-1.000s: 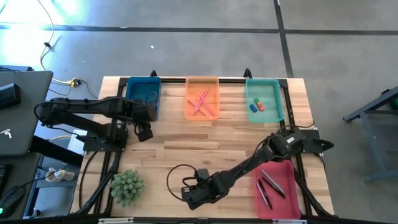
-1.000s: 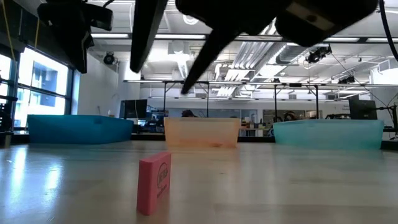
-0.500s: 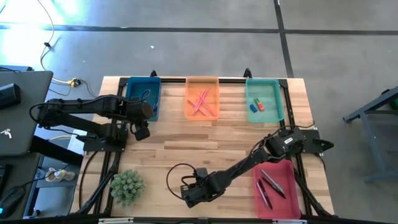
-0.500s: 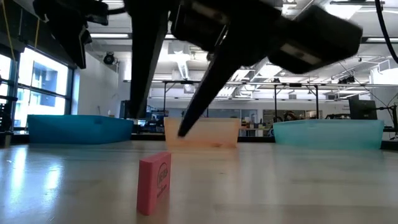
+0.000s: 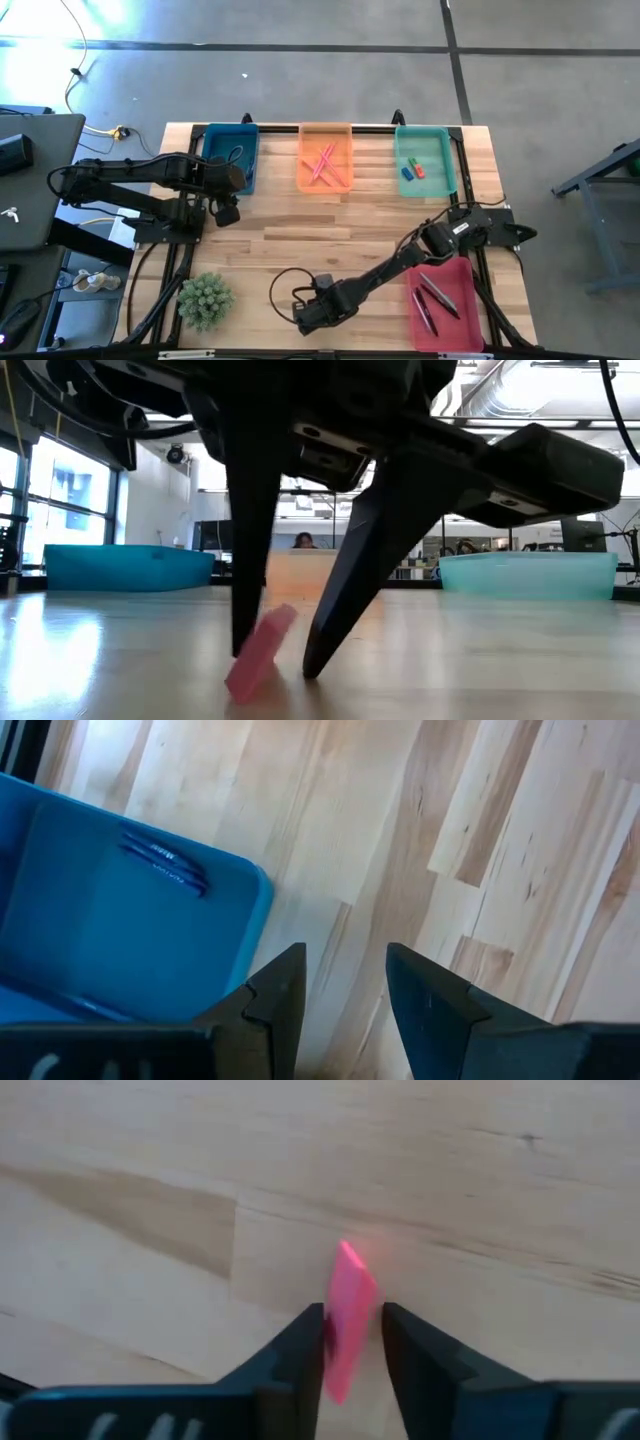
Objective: Sort crayons/erasers/pens/pencils in bins
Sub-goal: Put the pink eraser into the green bin
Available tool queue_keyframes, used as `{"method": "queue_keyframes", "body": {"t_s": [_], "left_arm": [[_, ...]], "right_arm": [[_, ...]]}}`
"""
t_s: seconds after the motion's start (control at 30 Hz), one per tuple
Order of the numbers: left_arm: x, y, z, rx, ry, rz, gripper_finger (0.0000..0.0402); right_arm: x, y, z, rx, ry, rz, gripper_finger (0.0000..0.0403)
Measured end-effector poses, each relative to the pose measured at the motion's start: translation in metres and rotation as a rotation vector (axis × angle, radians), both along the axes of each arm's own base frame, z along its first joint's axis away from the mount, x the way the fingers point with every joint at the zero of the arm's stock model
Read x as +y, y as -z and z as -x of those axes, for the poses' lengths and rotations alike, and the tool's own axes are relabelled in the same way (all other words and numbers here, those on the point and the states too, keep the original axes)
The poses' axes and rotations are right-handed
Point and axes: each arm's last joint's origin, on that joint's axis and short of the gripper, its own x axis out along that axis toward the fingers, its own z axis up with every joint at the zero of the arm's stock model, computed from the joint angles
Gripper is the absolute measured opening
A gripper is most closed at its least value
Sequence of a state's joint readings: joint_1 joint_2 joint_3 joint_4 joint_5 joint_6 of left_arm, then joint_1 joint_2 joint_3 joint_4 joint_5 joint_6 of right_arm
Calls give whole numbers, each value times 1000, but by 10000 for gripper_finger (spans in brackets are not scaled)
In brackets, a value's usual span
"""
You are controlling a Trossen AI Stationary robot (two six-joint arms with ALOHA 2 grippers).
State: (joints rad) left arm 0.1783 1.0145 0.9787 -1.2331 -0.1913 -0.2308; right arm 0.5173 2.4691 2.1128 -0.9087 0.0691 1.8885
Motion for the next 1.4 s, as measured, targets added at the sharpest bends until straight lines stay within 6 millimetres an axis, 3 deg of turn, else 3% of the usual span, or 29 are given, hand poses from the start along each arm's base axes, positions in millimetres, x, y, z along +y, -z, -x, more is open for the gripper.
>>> {"method": "queue_keyframes", "body": {"t_s": [0.23,0.63,0.97,1.4], "left_arm": [[0,0,0,10,25,-6,129],[-1,0,4,42,66,-7,129],[-1,0,4,34,76,-9,129],[-1,-2,0,-5,102,1,129]], "right_arm": [[-1,1,-1,-4,-16,5,13],[6,-5,1,-60,-50,32,5],[-7,-56,8,-217,22,209,3],[-57,-123,50,-74,71,493,4]]}}
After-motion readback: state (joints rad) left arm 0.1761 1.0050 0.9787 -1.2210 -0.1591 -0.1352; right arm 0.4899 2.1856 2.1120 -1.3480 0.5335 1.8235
